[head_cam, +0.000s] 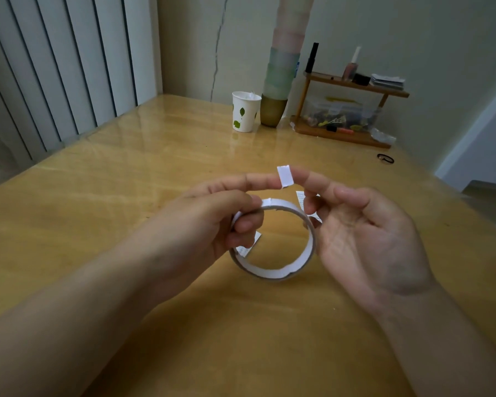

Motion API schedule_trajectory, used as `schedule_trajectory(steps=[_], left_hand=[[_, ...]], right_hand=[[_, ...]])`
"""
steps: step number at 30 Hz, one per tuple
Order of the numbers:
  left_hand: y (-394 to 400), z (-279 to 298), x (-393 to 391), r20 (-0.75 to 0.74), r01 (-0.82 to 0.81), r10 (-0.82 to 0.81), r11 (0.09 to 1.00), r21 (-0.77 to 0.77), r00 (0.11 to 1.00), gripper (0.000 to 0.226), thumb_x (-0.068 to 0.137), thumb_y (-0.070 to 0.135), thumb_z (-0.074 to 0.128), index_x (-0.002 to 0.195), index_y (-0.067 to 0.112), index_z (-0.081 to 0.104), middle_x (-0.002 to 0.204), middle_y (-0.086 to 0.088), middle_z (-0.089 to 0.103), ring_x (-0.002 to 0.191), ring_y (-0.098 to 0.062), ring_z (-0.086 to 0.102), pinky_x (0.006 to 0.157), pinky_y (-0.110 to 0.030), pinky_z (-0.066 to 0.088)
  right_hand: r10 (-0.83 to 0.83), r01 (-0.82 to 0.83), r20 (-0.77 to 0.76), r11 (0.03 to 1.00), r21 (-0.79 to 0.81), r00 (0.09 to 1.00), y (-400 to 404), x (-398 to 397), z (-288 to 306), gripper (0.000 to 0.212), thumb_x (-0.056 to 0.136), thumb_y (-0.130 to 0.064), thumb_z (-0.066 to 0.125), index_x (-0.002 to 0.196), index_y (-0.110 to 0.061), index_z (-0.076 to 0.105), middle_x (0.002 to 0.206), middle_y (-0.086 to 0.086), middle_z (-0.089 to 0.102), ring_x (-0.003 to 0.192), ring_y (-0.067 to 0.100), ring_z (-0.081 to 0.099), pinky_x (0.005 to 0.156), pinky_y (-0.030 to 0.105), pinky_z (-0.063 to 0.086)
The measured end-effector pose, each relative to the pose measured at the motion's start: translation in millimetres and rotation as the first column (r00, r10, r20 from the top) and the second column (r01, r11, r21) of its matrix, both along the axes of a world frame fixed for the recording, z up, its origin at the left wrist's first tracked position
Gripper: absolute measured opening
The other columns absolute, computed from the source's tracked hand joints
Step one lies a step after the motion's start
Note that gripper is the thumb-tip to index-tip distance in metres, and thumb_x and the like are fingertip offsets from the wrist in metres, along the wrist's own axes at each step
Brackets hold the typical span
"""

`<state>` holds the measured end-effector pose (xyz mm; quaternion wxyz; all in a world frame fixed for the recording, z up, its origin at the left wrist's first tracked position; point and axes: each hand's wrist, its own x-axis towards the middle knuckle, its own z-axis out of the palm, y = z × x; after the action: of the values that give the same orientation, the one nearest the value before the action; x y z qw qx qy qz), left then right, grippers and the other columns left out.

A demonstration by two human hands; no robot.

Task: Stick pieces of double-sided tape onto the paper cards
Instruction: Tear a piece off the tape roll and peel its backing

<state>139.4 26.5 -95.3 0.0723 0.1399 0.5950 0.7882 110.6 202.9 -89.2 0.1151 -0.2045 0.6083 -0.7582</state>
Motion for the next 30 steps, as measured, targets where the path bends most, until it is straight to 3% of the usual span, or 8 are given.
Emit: schedule_trajectory(steps=[2, 8, 13, 15, 19, 23, 27, 30], left_hand=[[-0.2, 0.3, 1.1, -0.004, 0.038, -0.038, 0.999, 0.008, 0.999, 0.039, 0.079, 0.012, 0.046, 0.111, 0.015, 0.070, 0.053, 0.004, 0.032, 0.049, -0.011, 0.027, 0.055, -0.021, 0.031], [-0.9, 0.0, 0.9, -0.011, 0.081, -0.081, 0.997, 0.003, 0.997, 0.041, 0.081, 0.012, 0.044, 0.115, 0.015, 0.068, 0.051, 0.006, 0.031, 0.048, -0.010, 0.025, 0.056, -0.020, 0.034], [-3.1, 2.3, 1.5, -0.037, 0.071, -0.072, 0.997, -0.029, 0.997, 0.042, 0.082, 0.015, 0.042, 0.114, 0.014, 0.069, 0.053, 0.005, 0.028, 0.050, -0.011, 0.022, 0.060, -0.026, 0.026], [-3.4, 2.8, 1.8, -0.041, 0.065, -0.066, 0.997, -0.031, 0.997, 0.042, 0.082, 0.014, 0.042, 0.114, 0.013, 0.068, 0.053, 0.005, 0.028, 0.051, -0.011, 0.021, 0.063, -0.033, 0.018], [-2.3, 2.2, 2.2, -0.025, 0.042, -0.043, 0.999, -0.009, 0.999, 0.042, 0.079, 0.014, 0.044, 0.113, 0.011, 0.069, 0.051, 0.006, 0.029, 0.050, -0.011, 0.021, 0.059, -0.027, 0.022], [-2.8, 2.6, 2.9, -0.034, 0.036, -0.037, 0.998, -0.042, 0.999, 0.041, 0.080, 0.015, 0.043, 0.112, 0.013, 0.070, 0.052, 0.006, 0.028, 0.051, -0.010, 0.022, 0.067, -0.036, 0.014], [-1.6, 3.6, 4.0, -0.043, 0.046, -0.049, 0.996, -0.073, 0.998, 0.039, 0.081, 0.014, 0.042, 0.105, 0.015, 0.073, 0.050, 0.007, 0.031, 0.050, -0.009, 0.022, 0.063, -0.032, 0.016], [-0.7, 2.7, 3.6, -0.029, 0.025, -0.026, 0.998, -0.053, 0.999, 0.036, 0.079, 0.013, 0.043, 0.093, 0.015, 0.076, 0.050, 0.006, 0.035, 0.048, -0.007, 0.023, 0.058, -0.028, 0.017]], right_hand=[[-0.008, 0.008, 0.006, 1.000, 0.018, 1.000, 1.5, -1.0, -0.8, 0.045, 0.076, -0.028, 0.040, 0.098, -0.016, 0.077, 0.083, -0.009, 0.053, 0.088, 0.016, 0.036, 0.095, 0.038, 0.029], [-0.032, 0.036, -0.059, 0.997, 0.071, 0.998, 1.9, 1.0, 0.0, 0.046, 0.075, -0.028, 0.040, 0.101, -0.016, 0.076, 0.085, -0.007, 0.051, 0.091, 0.017, 0.038, 0.102, 0.042, 0.029], [0.014, 0.005, -0.130, 0.990, 0.138, 0.991, 1.9, 4.2, 0.8, 0.047, 0.077, -0.027, 0.037, 0.103, -0.015, 0.075, 0.118, 0.019, 0.052, 0.094, 0.019, 0.038, 0.112, 0.053, 0.021], [0.022, 0.004, -0.156, 0.987, 0.162, 0.987, 1.2, 4.5, 1.2, 0.047, 0.077, -0.027, 0.036, 0.102, -0.019, 0.075, 0.120, 0.020, 0.050, 0.094, 0.018, 0.037, 0.112, 0.053, 0.021], [0.032, 0.009, -0.203, 0.981, 0.195, 0.979, 1.0, 2.3, -0.6, 0.045, 0.076, -0.030, 0.039, 0.103, -0.025, 0.075, 0.125, 0.018, 0.050, 0.101, 0.019, 0.040, 0.111, 0.055, 0.020], [0.006, 0.075, -0.301, 0.964, 0.255, 0.954, 2.4, 1.0, -1.1, 0.046, 0.077, -0.025, 0.035, 0.097, -0.034, 0.075, 0.096, -0.017, 0.052, 0.096, -0.001, 0.045, 0.099, 0.030, 0.028], [-0.015, 0.189, -0.447, 0.918, 0.349, 0.894, 3.6, 1.9, 0.7, 0.043, 0.079, -0.023, 0.038, 0.099, -0.041, 0.072, 0.093, -0.016, 0.041, 0.098, -0.001, 0.044, 0.091, 0.011, 0.030], [0.005, 0.325, -0.610, 0.843, 0.428, 0.792, 4.0, 3.0, -1.1, 0.038, 0.079, -0.032, 0.041, 0.104, -0.047, 0.066, 0.089, -0.023, 0.036, 0.098, 0.003, 0.041, 0.092, 0.014, 0.027]])
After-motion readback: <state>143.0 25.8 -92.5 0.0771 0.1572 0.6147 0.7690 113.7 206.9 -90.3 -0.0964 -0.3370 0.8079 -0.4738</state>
